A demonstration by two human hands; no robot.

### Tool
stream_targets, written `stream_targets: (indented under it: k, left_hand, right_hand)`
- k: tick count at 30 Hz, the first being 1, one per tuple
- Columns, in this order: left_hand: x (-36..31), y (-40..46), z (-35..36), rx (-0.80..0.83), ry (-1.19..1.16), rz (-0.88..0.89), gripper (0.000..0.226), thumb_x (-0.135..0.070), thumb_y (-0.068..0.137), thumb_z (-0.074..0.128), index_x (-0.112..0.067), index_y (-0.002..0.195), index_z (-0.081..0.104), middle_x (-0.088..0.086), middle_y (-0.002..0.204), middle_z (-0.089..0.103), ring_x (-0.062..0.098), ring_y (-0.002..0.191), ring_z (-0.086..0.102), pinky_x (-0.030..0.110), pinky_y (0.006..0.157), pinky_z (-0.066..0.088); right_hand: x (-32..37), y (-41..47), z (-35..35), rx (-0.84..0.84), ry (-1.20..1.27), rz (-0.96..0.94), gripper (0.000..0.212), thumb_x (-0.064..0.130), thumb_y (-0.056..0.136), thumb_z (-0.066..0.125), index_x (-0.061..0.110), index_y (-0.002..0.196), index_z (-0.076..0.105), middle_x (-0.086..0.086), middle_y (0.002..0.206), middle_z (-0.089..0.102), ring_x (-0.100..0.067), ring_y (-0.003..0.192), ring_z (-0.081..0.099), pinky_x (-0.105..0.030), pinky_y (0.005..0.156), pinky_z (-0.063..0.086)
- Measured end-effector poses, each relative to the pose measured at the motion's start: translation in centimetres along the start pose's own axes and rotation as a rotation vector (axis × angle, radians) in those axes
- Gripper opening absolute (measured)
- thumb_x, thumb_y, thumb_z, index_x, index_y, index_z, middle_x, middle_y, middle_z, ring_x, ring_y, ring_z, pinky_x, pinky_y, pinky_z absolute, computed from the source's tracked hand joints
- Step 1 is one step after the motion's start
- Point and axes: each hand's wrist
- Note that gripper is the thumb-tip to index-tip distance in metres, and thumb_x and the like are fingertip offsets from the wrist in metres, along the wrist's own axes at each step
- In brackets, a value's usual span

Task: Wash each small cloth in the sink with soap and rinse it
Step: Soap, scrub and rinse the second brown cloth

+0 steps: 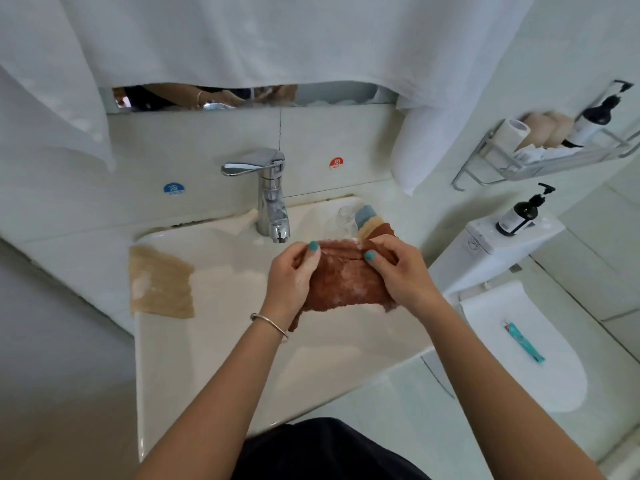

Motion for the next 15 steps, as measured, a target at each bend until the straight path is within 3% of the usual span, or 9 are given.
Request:
stream_targets:
  k: [2, 5, 7, 8, 11, 15]
  left_hand:
    - [0.3, 0.8, 0.2, -0.035, 0.122, 0.063, 0.034, -0.020, 0.098, 0.055, -0.024, 0.065, 0.051, -0.013, 0.059, 0.048, 0.001, 0.057, 0.043, 0.016, 0.056, 0.035]
    - [0.8, 1.6, 1.8, -0.176, 0.170, 0.044, 0.032, -0.024, 0.101, 0.049, -0.013, 0.071, 0.050, -0.004, 0.065, 0.050, 0.010, 0.063, 0.048, 0.019, 0.059, 0.039]
    - [1.3, 2.1, 3.0, -0.273, 0.133, -0.027, 0.037, -0.032, 0.099, 0.045, -0.007, 0.073, 0.049, 0.002, 0.065, 0.052, 0.024, 0.065, 0.051, 0.036, 0.065, 0.042]
    - [1.4, 2.4, 3.4, -0.310, 0.107, -0.082, 0.038, -0.034, 0.099, 0.043, -0.008, 0.072, 0.049, 0.003, 0.064, 0.054, 0.026, 0.066, 0.052, 0.038, 0.065, 0.042]
    - [0.7, 1.8, 4.3, -0.352, -0.037, -0.210, 0.040, -0.028, 0.101, 0.046, -0.014, 0.064, 0.052, -0.003, 0.059, 0.055, 0.009, 0.056, 0.050, 0.029, 0.059, 0.039]
    - [0.4, -0.8, 5.8, -0.204, -0.071, -0.147, 0.042, -0.029, 0.099, 0.051, -0.009, 0.062, 0.058, -0.001, 0.058, 0.057, 0.004, 0.053, 0.048, 0.023, 0.055, 0.042]
  right_hand:
    - [-0.5, -0.3, 0.1, -0.074, -0.061, -0.034, 0.021, 0.019, 0.093, 0.058, 0.038, 0.089, 0.066, 0.005, 0.091, 0.065, -0.012, 0.090, 0.060, -0.017, 0.078, 0.047]
    - [1.0, -1.2, 2.6, -0.175, 0.134, 0.072, 0.023, 0.009, 0.098, 0.051, 0.025, 0.085, 0.061, 0.013, 0.076, 0.058, -0.001, 0.070, 0.057, -0.017, 0.059, 0.048]
    - [1.8, -2.1, 4.9, -0.197, 0.208, 0.070, 0.020, 0.021, 0.097, 0.051, 0.025, 0.078, 0.055, 0.011, 0.070, 0.057, -0.008, 0.065, 0.054, -0.030, 0.059, 0.046]
    - [2.0, -2.6, 5.9, -0.178, 0.194, 0.051, 0.019, 0.031, 0.095, 0.051, 0.024, 0.077, 0.052, 0.009, 0.067, 0.056, -0.011, 0.063, 0.053, -0.034, 0.059, 0.045]
    - [2.5, -3.2, 7.7, -0.104, -0.025, -0.009, 0.032, 0.049, 0.094, 0.044, 0.026, 0.073, 0.043, 0.006, 0.062, 0.054, -0.020, 0.061, 0.053, -0.041, 0.059, 0.043]
    - [2.1, -0.2, 7.0, -0.234, 0.008, 0.117, 0.039, 0.031, 0.101, 0.044, 0.022, 0.064, 0.042, 0.005, 0.056, 0.048, -0.014, 0.054, 0.044, -0.042, 0.056, 0.039]
Point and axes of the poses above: each hand's wrist, its own y-axis towards the middle knuckle, its own z-axis out of the palm, x = y × z
